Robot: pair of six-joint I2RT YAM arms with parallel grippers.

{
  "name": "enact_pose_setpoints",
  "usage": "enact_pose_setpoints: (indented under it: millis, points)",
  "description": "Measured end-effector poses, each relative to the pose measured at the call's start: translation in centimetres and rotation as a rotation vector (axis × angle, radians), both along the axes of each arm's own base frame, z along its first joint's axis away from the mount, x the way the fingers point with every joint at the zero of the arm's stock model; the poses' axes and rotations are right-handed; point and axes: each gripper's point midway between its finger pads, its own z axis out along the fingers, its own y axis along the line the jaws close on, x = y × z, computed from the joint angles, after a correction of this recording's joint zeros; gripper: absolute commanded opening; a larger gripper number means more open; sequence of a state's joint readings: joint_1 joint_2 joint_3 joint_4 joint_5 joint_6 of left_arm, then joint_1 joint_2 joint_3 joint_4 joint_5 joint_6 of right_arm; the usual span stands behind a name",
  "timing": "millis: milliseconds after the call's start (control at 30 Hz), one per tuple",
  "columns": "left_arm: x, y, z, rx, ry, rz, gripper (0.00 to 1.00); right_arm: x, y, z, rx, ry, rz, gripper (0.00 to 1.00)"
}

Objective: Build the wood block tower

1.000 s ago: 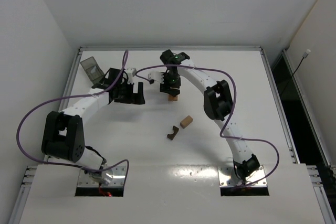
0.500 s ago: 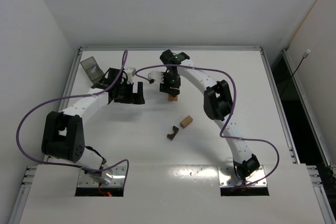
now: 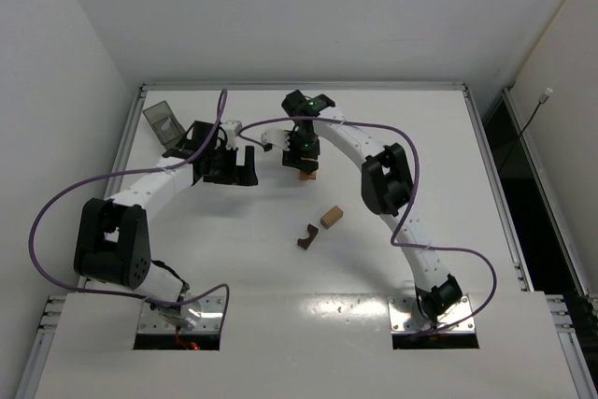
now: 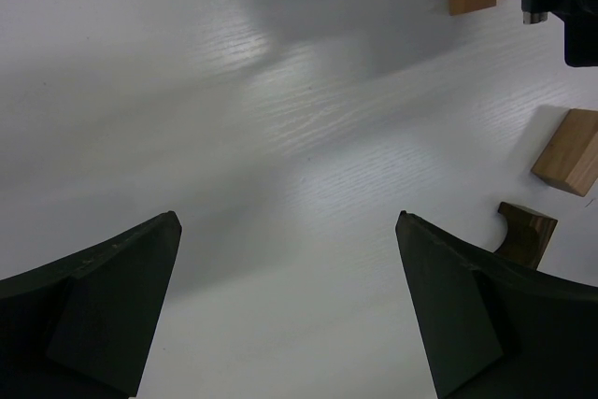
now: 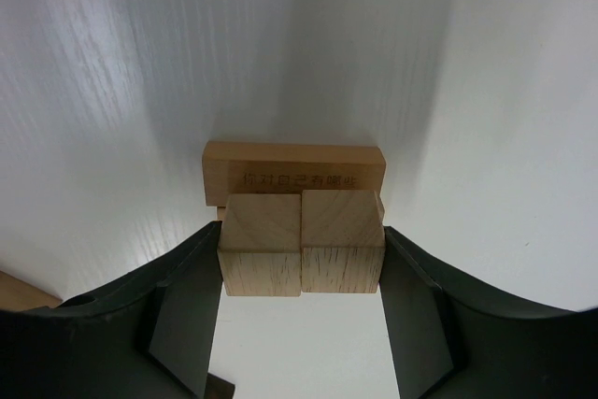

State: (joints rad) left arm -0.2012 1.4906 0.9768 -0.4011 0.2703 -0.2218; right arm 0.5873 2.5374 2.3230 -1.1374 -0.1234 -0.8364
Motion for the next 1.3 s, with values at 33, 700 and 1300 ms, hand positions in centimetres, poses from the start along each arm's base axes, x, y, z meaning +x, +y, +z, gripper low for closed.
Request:
enact_pose_setpoints:
  millis: [33,700,1300]
  points:
    - [0.0,0.0,0.0,0.000,0.000,0.000,1.00,0.0,0.0,0.0,-0.001,0.000,0.000,0.22]
    - [0.0,0.0,-0.1,0.000,0.002,0.000,1.00,0.0,0.2,0.0,0.012,0.000,-0.001,0.74]
    - [-0.1,0.2,-0.3,0.004,0.001,0.016,1.00,1.0,1.5,14.1,0.327,-0.156,-0.179,0.83]
